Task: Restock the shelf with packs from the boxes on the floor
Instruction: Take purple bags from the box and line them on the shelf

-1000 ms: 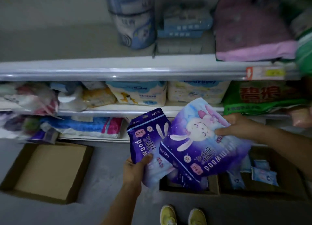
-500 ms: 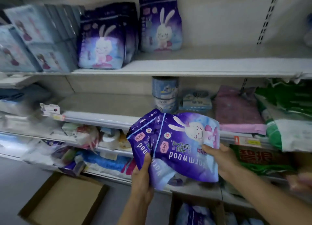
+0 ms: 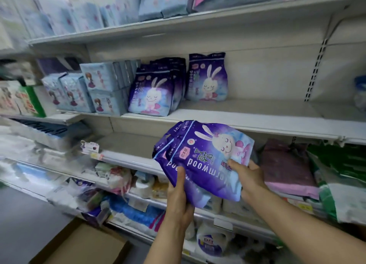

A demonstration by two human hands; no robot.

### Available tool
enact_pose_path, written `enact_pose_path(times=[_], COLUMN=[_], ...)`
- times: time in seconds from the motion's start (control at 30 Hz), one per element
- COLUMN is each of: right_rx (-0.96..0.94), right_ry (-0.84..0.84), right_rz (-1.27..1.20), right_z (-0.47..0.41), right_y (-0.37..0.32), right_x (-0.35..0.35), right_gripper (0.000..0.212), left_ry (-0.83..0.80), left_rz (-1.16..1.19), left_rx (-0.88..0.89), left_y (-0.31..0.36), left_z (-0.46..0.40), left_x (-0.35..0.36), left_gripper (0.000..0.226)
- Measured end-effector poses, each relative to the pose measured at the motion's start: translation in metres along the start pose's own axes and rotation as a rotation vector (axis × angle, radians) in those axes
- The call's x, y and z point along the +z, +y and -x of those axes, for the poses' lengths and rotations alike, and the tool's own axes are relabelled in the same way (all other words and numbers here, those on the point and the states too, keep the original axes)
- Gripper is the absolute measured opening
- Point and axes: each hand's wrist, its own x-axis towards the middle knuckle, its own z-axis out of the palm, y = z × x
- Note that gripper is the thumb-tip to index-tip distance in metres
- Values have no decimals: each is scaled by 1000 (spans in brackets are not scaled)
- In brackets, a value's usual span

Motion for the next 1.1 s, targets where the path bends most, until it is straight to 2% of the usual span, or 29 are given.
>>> enact_pose_path(times=[0.03,0.13,0.2,0.3,0.37,0.47,0.6,0.67,0.73,0.9,0.97,1.07,1.1], right_rx=[-11,-32,-33,-80,-119,-110,82,81,27,-35,-67,-124,-135], right_ry=[-23,-121,-166,-110,-142,-354,-673,-737,-715,-588,-495,-340,-292], right_rz=[-3,34,45,7,28,206,470,564,591,541,437,290,238], right_z=[1,4,1,-16,-31,-39,-35,-34,-36,-54,-66,-88,-94], right_y=[-4,-16,-29,-55,-74,-94,-114,-113,-112,-130,-141,-156,-161], right_x=[2,3,-4,-22,-34,-46,-51,-48,-44,-41,-39,-33,-31], right_gripper=[19,15,19,27,28,10,54,47,42,44,43,56,49], left_ry=[-4,1,-6,-39,-64,-81,-113,-141,-138,-75,-38,20,28], left_rz=[-12,-39,-90,-200,-272,-388,-475,-496,-497,-432,-438,-447,-450], left_rx=[23,33,30,22,13,6,-32,-59,-54,2,66,187,220], left_y=[4,14,24,43,52,61,63,62,62,71,82,111,121], left_z=[0,-5,-9,-12,-10,-9,-8,-10,-14,-38,-52,-76,-82], left_x=[6,15,14,13,15,16,23,28,34,50,55,59,60], left_gripper=[81,55,53,52,44,38,47,55,55,32,29,23,20])
